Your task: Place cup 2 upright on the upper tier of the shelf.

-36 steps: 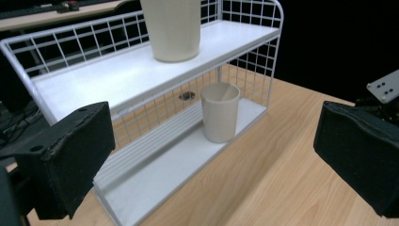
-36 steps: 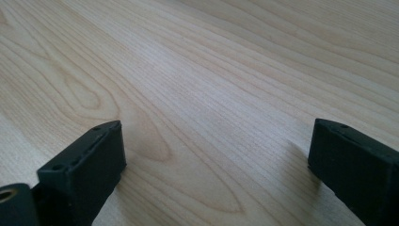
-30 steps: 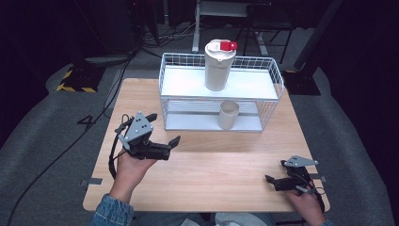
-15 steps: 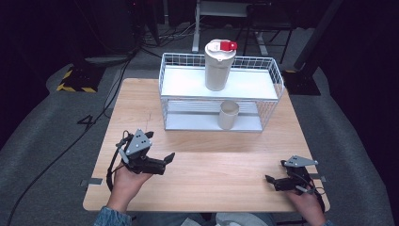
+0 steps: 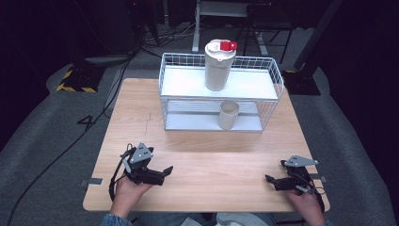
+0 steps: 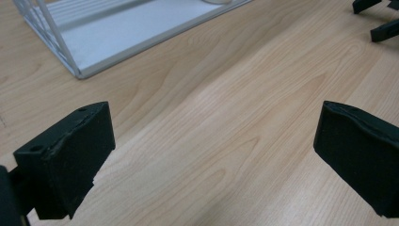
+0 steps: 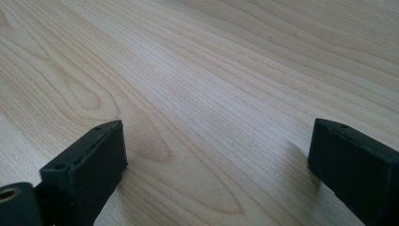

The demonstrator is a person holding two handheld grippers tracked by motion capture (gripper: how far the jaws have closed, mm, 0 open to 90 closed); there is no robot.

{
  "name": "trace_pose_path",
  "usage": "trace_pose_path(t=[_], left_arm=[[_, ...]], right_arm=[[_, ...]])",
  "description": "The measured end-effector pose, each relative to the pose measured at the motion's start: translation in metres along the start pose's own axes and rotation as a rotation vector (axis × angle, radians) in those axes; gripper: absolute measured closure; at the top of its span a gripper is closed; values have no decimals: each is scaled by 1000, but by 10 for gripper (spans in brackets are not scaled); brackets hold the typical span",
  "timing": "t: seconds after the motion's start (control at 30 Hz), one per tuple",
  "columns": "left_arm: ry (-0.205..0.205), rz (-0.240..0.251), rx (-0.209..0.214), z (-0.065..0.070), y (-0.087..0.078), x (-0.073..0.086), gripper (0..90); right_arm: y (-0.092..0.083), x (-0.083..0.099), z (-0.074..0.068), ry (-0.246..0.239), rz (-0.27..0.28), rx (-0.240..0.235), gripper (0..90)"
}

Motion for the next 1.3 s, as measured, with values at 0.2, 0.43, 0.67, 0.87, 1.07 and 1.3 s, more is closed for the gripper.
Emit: trace_pose_path(t=[0.2,0.43,0.67,0.87,1.07,1.3], left_arm=[[-4,-41,-14,1,10,13,0],[-22,-86,-35,2,22,27,0],[-10,-134,-83,-1,32,35,0],[-19,-156,-129,-6,39,39,0],[-46,-211,-151,-11,43,42,0],[-70,-223,-162,-11,45,42,0]], right_arm=[[0,0,0,0,0,0,50],[0,0,0,0,0,0,50],[0,0,0,0,0,0,50],[0,0,0,0,0,0,50],[0,0,0,0,0,0,50],[0,0,0,0,0,-1,50]])
Point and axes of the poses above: each handheld gripper's, and its own axes: y roughly forward along the jaws, x roughly out of its underside, z roughly to its right, the point moved 2 cm from there along y, roughly forward along the jaws, and after that the axes turned 3 degrees about -z, right-handed, at the moved point
